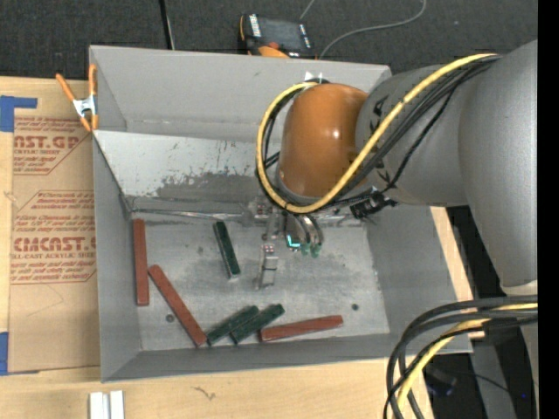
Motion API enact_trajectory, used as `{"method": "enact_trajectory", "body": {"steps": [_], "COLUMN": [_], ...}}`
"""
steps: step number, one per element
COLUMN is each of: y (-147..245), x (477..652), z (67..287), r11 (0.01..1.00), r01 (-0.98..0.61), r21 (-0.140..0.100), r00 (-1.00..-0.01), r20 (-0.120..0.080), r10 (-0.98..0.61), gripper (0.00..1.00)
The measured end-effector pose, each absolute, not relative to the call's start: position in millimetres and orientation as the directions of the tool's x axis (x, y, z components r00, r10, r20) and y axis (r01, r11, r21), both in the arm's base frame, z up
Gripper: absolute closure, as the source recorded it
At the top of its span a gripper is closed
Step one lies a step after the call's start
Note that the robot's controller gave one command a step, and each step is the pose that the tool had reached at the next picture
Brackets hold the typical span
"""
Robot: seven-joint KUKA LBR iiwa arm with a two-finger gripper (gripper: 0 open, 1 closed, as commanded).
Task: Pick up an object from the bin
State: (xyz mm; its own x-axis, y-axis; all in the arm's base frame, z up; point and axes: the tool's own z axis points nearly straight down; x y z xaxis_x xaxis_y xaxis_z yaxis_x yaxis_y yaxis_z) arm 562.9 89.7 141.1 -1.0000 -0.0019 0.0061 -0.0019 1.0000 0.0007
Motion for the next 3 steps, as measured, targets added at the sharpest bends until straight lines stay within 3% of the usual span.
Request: {"method": "enact_trajectory", "body": {"steps": [1, 2, 3], "y": [101.7, 100.9, 100.6], "x": [497.9, 486.3, 483.7], "z": [79.9, 72.3, 72.1], "r11": [0.982, 0.942, 0.942], "r01": [-0.187, -0.335, -0.335], "r21": [0.001, -0.001, 0.001], "r00": [-0.982, -0.942, -0.942], "r20": [0.007, -0.014, -0.002], "r10": [-0.187, -0.335, -0.335], "gripper": [0.0, 0.0, 1.0]}}
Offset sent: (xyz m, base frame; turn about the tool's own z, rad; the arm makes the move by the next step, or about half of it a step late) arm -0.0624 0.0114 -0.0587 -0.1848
